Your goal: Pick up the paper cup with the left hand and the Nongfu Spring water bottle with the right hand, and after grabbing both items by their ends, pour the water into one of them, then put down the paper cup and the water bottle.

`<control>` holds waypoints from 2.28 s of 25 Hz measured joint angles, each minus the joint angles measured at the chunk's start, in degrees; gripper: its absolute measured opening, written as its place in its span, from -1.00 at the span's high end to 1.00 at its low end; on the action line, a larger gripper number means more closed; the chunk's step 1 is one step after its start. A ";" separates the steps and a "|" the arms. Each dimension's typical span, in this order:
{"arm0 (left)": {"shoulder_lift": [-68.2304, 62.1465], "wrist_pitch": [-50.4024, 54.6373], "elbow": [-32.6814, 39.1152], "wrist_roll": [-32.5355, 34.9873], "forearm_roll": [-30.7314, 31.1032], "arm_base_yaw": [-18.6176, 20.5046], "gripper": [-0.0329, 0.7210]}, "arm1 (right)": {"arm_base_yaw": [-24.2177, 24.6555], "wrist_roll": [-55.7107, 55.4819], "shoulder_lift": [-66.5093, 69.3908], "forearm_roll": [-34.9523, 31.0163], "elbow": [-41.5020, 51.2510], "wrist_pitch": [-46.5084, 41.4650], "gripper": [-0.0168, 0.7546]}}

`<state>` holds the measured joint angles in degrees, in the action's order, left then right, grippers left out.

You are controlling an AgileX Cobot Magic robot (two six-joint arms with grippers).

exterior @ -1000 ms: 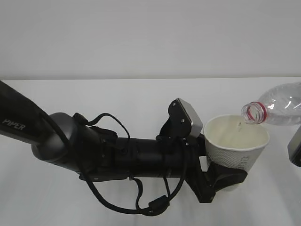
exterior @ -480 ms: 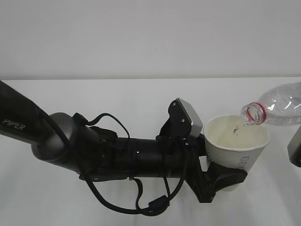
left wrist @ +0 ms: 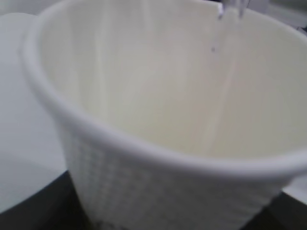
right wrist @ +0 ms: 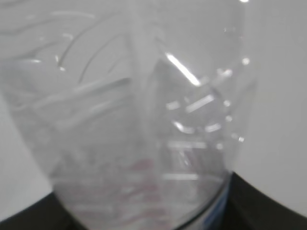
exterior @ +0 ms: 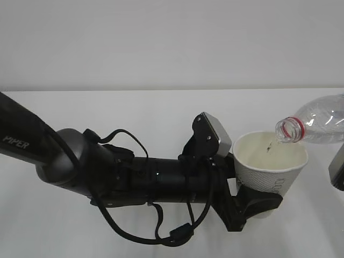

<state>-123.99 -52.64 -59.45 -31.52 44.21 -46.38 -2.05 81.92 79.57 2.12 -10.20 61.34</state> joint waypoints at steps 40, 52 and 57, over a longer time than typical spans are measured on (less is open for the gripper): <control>-0.03 0.00 0.00 0.00 0.00 0.00 -0.50 | 0.00 0.13 0.00 0.00 0.00 0.32 -0.09; -0.03 0.00 0.00 0.00 0.00 0.00 -0.50 | 0.00 0.13 0.00 0.00 0.00 0.34 -0.09; -0.25 0.10 0.00 0.00 0.00 0.00 -0.50 | 0.00 0.13 0.00 0.00 0.00 0.34 -0.09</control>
<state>-124.23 -52.54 -59.45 -31.52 44.21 -46.38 -2.05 82.05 79.57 2.12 -10.20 61.68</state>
